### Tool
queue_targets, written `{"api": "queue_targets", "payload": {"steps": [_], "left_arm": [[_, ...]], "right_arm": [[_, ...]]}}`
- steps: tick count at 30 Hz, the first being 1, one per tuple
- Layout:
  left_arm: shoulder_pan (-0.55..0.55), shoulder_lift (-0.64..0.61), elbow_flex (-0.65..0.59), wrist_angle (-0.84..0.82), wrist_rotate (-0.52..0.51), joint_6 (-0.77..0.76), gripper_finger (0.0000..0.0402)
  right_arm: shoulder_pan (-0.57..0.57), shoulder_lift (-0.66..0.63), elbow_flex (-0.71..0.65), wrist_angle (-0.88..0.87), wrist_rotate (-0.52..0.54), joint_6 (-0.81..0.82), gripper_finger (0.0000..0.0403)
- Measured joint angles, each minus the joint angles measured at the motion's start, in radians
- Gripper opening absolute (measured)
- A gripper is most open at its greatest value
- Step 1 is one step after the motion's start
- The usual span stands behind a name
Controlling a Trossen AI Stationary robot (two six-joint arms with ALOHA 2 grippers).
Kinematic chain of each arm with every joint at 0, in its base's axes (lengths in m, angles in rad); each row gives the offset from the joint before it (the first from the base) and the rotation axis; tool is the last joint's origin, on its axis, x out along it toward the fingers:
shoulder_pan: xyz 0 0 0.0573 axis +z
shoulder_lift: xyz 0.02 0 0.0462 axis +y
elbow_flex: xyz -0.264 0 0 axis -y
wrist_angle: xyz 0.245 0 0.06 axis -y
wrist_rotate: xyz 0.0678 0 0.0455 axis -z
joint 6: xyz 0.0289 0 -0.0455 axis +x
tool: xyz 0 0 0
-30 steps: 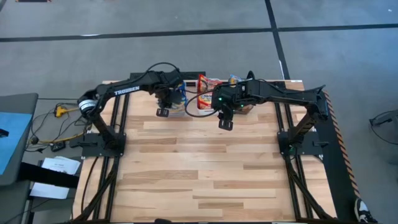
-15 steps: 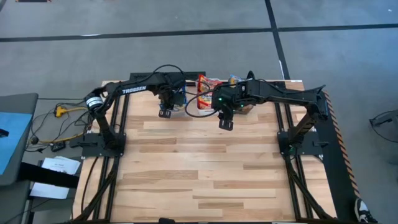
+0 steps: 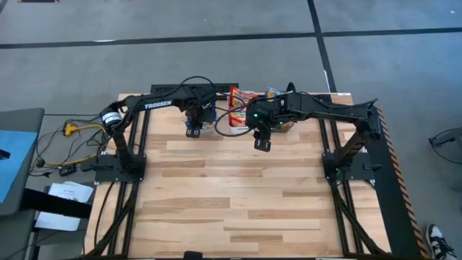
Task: Sort Maruchan noodles
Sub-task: Put the blue noodle pack into the transparent bin, then return to Home Position
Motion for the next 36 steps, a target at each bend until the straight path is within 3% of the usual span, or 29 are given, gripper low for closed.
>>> {"api": "queue_targets", "payload": {"steps": [6, 10, 13, 21, 24, 30, 36], "left_arm": [[-0.006, 0.001, -0.001, 0.007, -0.009, -0.043, 0.0141], [-0.028, -0.004, -0.001, 0.045, -0.079, -0.093, 0.0170], [-0.040, -0.021, 0.006, 0.028, -0.120, -0.113, 0.0180], [-0.050, -0.039, 0.126, -0.096, -0.087, -0.228, 0.0183], [-0.050, -0.040, 0.184, -0.156, -0.010, -0.283, 0.0183], [-0.042, -0.129, 0.214, -0.207, 0.278, -0.379, 0.0183], [-0.072, -0.328, 0.119, -0.151, 0.356, -0.469, 0.0183]], "right_arm": [[0.000, 0.000, 0.000, 0.000, 0.000, 0.007, 0.0186], [0.000, 0.000, 0.000, 0.000, 0.000, 0.000, 0.0186], [0.000, 0.000, 0.000, 0.000, 0.000, -0.001, 0.0186], [0.000, 0.000, 0.000, -0.023, 0.000, -0.007, 0.0186], [0.002, -0.006, 0.000, -0.036, 0.000, -0.046, 0.0186], [0.009, -0.073, -0.025, -0.015, -0.002, -0.081, 0.0186], [0.011, -0.269, -0.228, 0.141, -0.005, -0.093, 0.0186]]}}
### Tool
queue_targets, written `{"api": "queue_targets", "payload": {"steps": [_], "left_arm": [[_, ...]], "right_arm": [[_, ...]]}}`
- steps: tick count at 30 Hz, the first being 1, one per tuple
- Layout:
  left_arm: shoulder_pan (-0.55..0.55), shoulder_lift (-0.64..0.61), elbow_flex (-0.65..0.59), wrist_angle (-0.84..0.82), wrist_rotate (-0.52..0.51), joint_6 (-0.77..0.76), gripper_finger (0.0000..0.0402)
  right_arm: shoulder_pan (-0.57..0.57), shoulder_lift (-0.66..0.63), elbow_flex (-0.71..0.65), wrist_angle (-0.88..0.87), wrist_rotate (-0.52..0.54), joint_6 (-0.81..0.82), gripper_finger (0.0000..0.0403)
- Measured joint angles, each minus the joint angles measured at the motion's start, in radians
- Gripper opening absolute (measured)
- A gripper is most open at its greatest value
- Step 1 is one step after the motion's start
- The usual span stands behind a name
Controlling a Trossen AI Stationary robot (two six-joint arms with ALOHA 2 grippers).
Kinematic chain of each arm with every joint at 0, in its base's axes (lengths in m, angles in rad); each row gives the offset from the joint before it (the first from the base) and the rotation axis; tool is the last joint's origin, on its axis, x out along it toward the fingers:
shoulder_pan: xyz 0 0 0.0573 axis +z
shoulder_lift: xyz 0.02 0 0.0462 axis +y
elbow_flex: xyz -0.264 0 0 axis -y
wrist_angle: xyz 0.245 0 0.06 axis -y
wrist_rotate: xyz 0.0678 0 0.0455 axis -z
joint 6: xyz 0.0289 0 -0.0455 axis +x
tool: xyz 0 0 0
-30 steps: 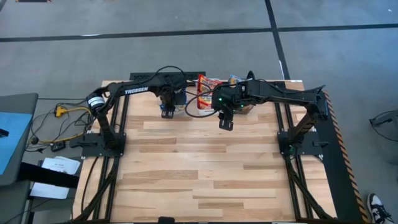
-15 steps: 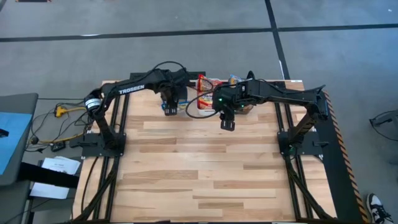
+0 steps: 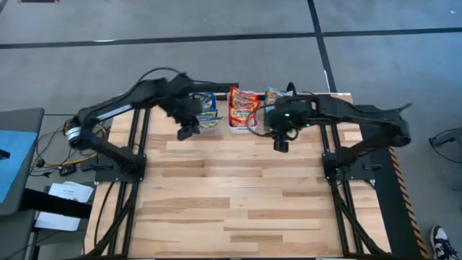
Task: Sort Maruchan noodles
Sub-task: Return to Home Position
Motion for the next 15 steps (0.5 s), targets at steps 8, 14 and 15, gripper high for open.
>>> {"api": "queue_targets", "payload": {"steps": [8, 14, 15], "left_arm": [[-0.060, -0.370, -0.315, 0.318, 0.040, -0.109, 0.0183], [-0.064, -0.651, -0.612, 0.582, 0.039, -0.232, 0.0183], [-0.064, -0.693, -0.664, 0.630, 0.037, -0.243, 0.0183]], "right_arm": [[0.000, -0.257, -0.299, 0.279, -0.002, 0.022, 0.0186], [0.002, -0.372, -0.455, 0.424, -0.051, 0.033, 0.0186], [0.002, -0.387, -0.480, 0.442, -0.061, 0.036, 0.0186]]}}
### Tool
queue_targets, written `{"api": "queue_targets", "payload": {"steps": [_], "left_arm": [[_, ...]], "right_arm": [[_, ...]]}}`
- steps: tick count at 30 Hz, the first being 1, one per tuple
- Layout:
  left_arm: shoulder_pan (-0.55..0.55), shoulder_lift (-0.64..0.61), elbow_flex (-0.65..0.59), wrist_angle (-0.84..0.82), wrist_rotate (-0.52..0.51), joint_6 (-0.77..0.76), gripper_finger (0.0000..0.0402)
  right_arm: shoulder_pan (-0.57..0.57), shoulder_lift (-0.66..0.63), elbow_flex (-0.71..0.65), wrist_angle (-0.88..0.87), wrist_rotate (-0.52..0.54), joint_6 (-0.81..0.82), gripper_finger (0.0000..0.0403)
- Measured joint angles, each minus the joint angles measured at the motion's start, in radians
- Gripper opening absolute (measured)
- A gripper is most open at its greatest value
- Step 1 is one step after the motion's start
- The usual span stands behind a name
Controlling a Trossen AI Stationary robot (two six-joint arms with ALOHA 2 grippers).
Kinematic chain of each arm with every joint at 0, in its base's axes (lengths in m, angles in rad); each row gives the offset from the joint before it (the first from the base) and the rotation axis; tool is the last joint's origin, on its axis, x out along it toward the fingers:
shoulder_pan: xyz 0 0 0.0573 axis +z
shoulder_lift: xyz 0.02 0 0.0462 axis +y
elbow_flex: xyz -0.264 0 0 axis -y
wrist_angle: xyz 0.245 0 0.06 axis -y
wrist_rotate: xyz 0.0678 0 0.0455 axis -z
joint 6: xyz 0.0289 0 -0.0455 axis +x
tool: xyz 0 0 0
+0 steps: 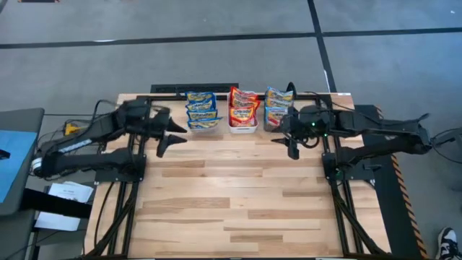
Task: Sort Maruchan noodles
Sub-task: Return to Home Position
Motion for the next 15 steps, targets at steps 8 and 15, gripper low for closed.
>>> {"api": "queue_targets", "payload": {"steps": [8, 15], "left_arm": [[0.000, -0.278, -0.329, 0.227, -0.002, -0.044, 0.0183], [0.000, -0.440, -0.509, 0.298, -0.015, -0.074, 0.0183]], "right_arm": [[0.000, -0.060, -0.227, 0.202, -0.011, 0.027, 0.0186], [0.000, -0.062, -0.396, 0.406, -0.066, 0.034, 0.0186]]}}
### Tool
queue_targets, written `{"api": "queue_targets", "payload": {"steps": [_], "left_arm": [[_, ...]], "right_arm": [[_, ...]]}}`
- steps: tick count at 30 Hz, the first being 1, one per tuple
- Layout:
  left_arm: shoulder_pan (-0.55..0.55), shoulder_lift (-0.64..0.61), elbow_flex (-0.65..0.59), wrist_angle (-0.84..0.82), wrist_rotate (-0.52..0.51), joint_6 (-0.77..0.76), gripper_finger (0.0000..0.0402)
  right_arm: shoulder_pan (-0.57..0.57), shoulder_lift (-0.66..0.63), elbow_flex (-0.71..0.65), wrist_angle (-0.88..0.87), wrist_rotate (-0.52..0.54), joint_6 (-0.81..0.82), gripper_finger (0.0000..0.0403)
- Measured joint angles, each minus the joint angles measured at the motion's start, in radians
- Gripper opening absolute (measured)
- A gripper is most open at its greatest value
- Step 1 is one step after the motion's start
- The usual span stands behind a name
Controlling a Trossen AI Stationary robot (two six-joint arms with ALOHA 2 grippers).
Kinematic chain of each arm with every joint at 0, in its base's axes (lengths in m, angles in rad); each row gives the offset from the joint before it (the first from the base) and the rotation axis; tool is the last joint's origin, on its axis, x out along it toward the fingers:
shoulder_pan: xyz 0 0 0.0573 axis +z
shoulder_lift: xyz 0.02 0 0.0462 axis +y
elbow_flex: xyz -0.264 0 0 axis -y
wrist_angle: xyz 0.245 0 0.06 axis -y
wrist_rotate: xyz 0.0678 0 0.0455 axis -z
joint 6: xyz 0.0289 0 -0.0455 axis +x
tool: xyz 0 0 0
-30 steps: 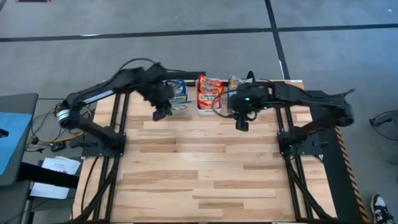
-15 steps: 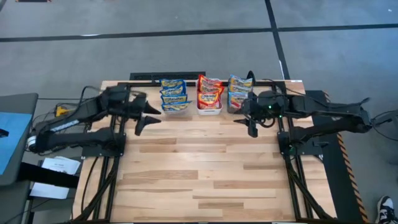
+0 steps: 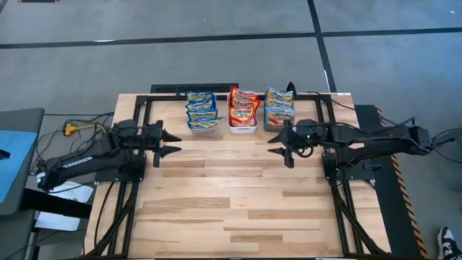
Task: Sort Maruchan noodles
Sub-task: Return to Home Position
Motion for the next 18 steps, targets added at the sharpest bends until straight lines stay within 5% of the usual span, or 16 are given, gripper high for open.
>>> {"api": "queue_targets", "payload": {"steps": [9, 18], "left_arm": [[0.001, -0.123, -0.165, 0.075, -0.192, -0.018, 0.0183], [0.000, -0.162, -0.234, 0.075, -0.211, -0.037, 0.0183]], "right_arm": [[0.000, 0.000, -0.149, 0.202, -0.001, 0.056, 0.0186], [0.000, 0.000, -0.273, 0.367, -0.001, 0.061, 0.0186]]}}
